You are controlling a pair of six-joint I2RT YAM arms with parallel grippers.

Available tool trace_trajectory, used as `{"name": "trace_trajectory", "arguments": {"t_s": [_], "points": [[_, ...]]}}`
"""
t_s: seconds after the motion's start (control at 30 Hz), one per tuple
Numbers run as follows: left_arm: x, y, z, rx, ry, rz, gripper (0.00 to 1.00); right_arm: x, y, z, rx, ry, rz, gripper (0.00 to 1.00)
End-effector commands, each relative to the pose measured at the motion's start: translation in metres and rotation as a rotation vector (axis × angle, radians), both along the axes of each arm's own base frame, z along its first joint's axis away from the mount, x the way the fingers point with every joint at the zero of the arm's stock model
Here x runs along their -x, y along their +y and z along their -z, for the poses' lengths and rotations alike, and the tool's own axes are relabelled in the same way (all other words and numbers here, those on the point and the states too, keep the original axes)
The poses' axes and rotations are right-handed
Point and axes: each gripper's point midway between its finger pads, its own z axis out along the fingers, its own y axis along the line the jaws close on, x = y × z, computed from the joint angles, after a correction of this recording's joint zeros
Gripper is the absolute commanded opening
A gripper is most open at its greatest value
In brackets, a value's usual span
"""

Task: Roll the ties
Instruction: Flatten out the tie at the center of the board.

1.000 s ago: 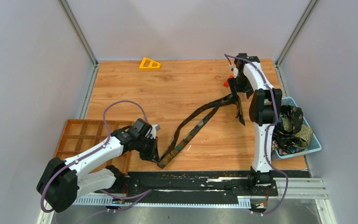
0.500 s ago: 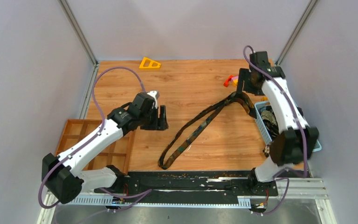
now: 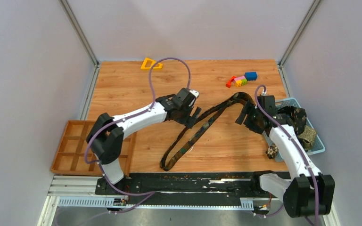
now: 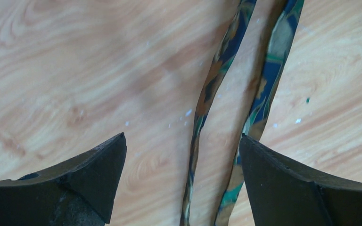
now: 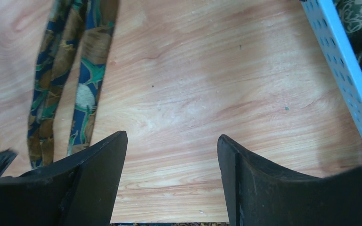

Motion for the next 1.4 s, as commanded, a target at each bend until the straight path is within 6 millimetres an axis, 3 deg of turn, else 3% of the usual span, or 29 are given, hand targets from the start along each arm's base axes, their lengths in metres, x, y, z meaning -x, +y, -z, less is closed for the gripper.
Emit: {"name": "trace_trajectory", "arguments": {"t_s": [0.0,0.1,0.27,0.57,0.6,0.83,1.03,1.27,1.37], "points": [[-0.021,-0.036,0.001,-0.032,-0.072,0.127,0.96,-0.005,0.002,-0.029,-0.035,-0.151,0.019,0.71],[-0.013,-0.055,0.021,-0.065,-0.051,0.195,1.0,0.002,-0.001,-0.028,-0.02,-0.163,0.019,0.71],[-0.007,-0.065,0.051,-0.112,0.009,0.224,1.0,0.008,-0.002,-0.028,-0.013,-0.163,0.003,0.72],[0.018,-0.08,0.075,-0.167,0.009,0.25,0.98,0.01,-0.003,-0.019,-0.006,-0.15,0.007,0.71],[0.018,-0.077,0.079,-0.183,0.009,0.237,0.94,0.01,-0.003,-0.017,-0.011,-0.147,0.017,0.71],[0.031,-0.073,0.096,-0.167,0.067,0.19,0.39,0.004,-0.002,0.004,-0.08,-0.136,0.145,0.64],[0.079,-0.096,0.075,0.079,0.226,0.261,0.03,-0.027,-0.009,0.007,-0.069,-0.158,0.233,0.57],[0.13,-0.115,0.021,0.368,0.415,0.313,0.0,-0.08,-0.016,0.017,0.02,-0.084,0.242,0.53],[0.139,-0.118,0.003,0.498,0.514,0.302,0.0,-0.105,-0.013,0.027,0.035,-0.044,0.224,0.53]]}}
